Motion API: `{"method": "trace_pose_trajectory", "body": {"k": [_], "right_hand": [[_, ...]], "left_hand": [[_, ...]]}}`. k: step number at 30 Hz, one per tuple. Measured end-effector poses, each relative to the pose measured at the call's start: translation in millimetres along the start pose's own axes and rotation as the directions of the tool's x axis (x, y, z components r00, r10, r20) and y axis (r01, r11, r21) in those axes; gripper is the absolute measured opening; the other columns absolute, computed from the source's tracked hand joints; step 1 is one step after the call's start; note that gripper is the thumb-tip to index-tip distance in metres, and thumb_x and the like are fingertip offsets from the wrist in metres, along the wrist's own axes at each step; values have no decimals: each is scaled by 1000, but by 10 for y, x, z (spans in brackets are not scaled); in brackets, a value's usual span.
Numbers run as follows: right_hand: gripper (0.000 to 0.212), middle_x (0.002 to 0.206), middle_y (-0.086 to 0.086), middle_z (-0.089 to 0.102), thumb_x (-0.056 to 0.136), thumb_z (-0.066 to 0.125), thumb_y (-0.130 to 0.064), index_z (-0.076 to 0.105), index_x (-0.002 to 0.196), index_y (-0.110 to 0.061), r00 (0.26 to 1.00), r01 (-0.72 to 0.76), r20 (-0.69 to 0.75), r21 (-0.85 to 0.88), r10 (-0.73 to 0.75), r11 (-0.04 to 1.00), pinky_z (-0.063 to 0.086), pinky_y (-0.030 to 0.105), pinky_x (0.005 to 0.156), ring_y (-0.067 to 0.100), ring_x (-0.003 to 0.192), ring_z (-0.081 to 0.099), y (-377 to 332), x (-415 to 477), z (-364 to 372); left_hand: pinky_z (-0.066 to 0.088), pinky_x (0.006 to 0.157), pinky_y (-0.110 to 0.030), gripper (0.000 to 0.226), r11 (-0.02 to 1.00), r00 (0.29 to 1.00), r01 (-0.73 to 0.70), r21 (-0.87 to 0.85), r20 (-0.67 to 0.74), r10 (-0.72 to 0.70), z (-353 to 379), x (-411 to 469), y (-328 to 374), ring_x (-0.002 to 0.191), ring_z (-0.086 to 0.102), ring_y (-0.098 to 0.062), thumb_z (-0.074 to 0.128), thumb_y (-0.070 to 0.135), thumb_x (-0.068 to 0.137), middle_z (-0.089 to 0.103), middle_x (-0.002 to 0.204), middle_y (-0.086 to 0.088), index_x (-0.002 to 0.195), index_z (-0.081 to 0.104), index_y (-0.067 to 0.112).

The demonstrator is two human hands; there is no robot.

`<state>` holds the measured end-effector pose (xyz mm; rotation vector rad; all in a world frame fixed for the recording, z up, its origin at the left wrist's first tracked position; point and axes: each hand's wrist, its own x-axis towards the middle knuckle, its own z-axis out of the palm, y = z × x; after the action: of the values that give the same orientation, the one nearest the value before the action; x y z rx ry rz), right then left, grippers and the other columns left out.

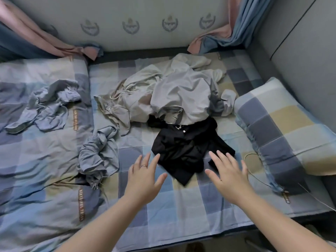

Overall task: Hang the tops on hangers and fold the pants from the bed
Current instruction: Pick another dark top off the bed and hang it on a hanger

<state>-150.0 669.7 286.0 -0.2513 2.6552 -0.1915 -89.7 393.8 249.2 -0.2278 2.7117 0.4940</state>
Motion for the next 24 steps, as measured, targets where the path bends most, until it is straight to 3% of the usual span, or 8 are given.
{"method": "trace_pose_trajectory", "body": {"k": [6, 11, 14, 20, 24], "right_hand": [[64, 167, -9, 8, 101, 26, -60, 7, 158, -41, 998, -34, -46, -23, 33, 999, 3, 52, 121, 18, 153, 3, 88, 1380, 453], [64, 168, -6, 8, 101, 27, -59, 5, 158, -39, 1000, 25, -4, -23, -25, 999, 3, 53, 121, 20, 153, 4, 187, 2424, 1128], [65, 168, -5, 8, 102, 30, -56, 4, 159, -37, 999, 50, 19, -5, -50, 999, 6, 53, 121, 21, 153, 5, 263, 2990, 1478], [67, 167, 0, 10, 103, 35, -51, 4, 159, -35, 985, 105, -130, -48, -111, 993, 13, 52, 120, 25, 153, 8, 466, 3984, 1792], [69, 167, 0, 7, 102, 38, -52, 1, 158, -37, 973, 120, -192, -61, -130, 991, 14, 53, 119, 26, 152, 9, 567, 4458, 1850]], "left_hand": [[11, 122, -47, 71, 979, 992, -129, 159, 25, 127, 536, 1278, -300, 154, 2, -28, 31, 67, 97, 5, 169, -2, 159, 7, 39], [13, 121, -50, 68, 978, 998, -65, 198, 32, 60, 1221, 2227, -496, 154, 4, -31, 32, 63, 99, 5, 169, -3, 157, 10, 38], [15, 120, -49, 64, 987, 1000, -26, 159, -3, 27, 1579, 2751, -493, 153, 7, -31, 36, 58, 100, 9, 168, -4, 156, 15, 38], [21, 117, -49, 60, 975, 974, -171, 143, -123, 189, 1984, 3904, -103, 152, 11, -31, 50, 52, 97, 17, 166, -8, 152, 28, 43], [23, 115, -53, 60, 991, 985, -131, 15, -111, 131, 2066, 4636, 157, 150, 14, -33, 54, 49, 95, 18, 165, -9, 150, 31, 41]]}}
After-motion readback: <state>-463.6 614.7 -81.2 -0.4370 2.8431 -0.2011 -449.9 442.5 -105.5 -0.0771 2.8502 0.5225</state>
